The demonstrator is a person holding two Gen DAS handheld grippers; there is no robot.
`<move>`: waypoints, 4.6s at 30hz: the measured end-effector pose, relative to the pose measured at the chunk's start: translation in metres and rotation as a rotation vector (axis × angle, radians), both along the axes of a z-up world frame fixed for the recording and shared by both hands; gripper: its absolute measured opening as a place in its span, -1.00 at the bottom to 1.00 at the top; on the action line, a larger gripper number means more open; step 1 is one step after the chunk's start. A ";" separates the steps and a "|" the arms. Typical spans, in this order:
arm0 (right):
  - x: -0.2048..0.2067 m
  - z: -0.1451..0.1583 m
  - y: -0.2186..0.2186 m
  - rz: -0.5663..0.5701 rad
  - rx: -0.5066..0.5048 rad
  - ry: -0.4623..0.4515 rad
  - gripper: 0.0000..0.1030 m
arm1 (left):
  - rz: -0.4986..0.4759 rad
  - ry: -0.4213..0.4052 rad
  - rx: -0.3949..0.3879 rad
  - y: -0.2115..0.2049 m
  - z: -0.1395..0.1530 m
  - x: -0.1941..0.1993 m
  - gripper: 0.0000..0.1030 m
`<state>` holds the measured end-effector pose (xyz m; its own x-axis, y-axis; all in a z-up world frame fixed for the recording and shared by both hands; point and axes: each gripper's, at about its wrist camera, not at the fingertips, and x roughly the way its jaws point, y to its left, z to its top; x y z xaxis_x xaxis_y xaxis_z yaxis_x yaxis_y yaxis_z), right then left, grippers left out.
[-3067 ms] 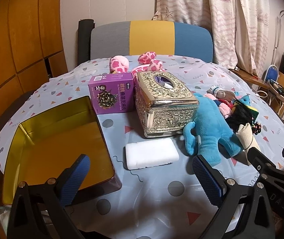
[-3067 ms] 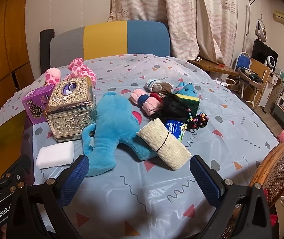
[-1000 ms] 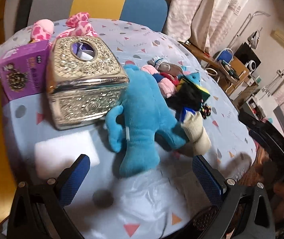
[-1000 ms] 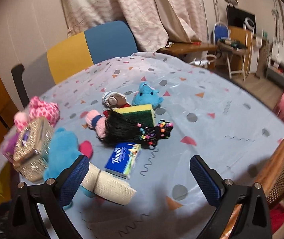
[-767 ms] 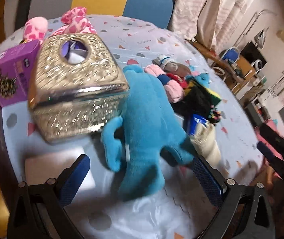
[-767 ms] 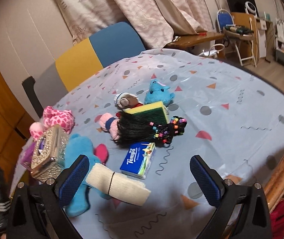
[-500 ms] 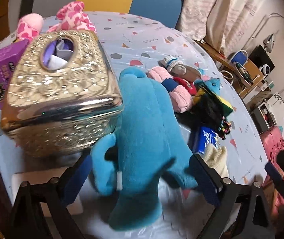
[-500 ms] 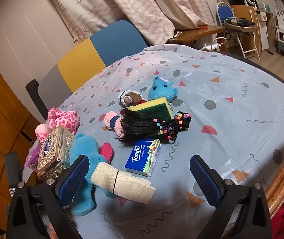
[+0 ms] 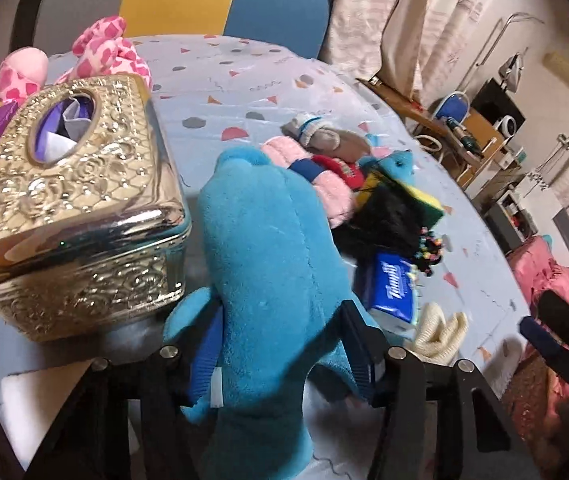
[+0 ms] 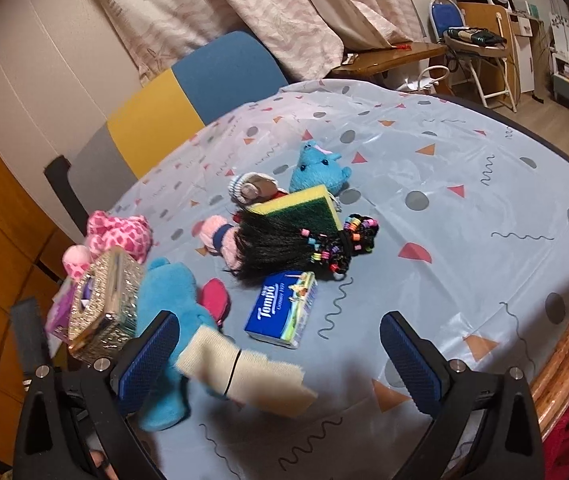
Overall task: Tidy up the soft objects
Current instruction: 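Grasp the blue plush with the left gripper while the right grasps the beige tube, then carry the blue plush into the gold tray with the left gripper while the right lifts the tube, then lower the beige cloth tube onto the blue plush in the gold tray and open the right gripper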
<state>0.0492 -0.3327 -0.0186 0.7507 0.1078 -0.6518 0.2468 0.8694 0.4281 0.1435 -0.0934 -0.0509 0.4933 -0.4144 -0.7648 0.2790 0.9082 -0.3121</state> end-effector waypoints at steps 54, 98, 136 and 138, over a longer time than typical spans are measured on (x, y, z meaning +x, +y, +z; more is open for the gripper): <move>0.034 -0.032 0.034 0.100 -0.033 0.219 0.95 | -0.128 0.003 0.127 0.005 -0.011 -0.006 0.40; 0.062 -0.065 0.055 0.096 -0.198 0.324 -0.60 | 0.743 0.162 -0.264 0.327 0.004 -0.052 0.50; 0.040 -0.029 0.093 0.259 -0.209 0.217 -0.67 | 0.684 -0.125 0.160 0.277 0.061 -0.143 0.99; 0.039 -0.024 0.100 0.280 -0.215 0.203 -0.67 | 0.685 -0.118 0.159 0.278 0.059 -0.144 0.99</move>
<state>0.0881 -0.2327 -0.0426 0.5652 0.1352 -0.8138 0.0483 0.9794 0.1962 -0.0010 0.1843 0.0077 0.6859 0.1309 -0.7158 -0.3473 0.9233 -0.1639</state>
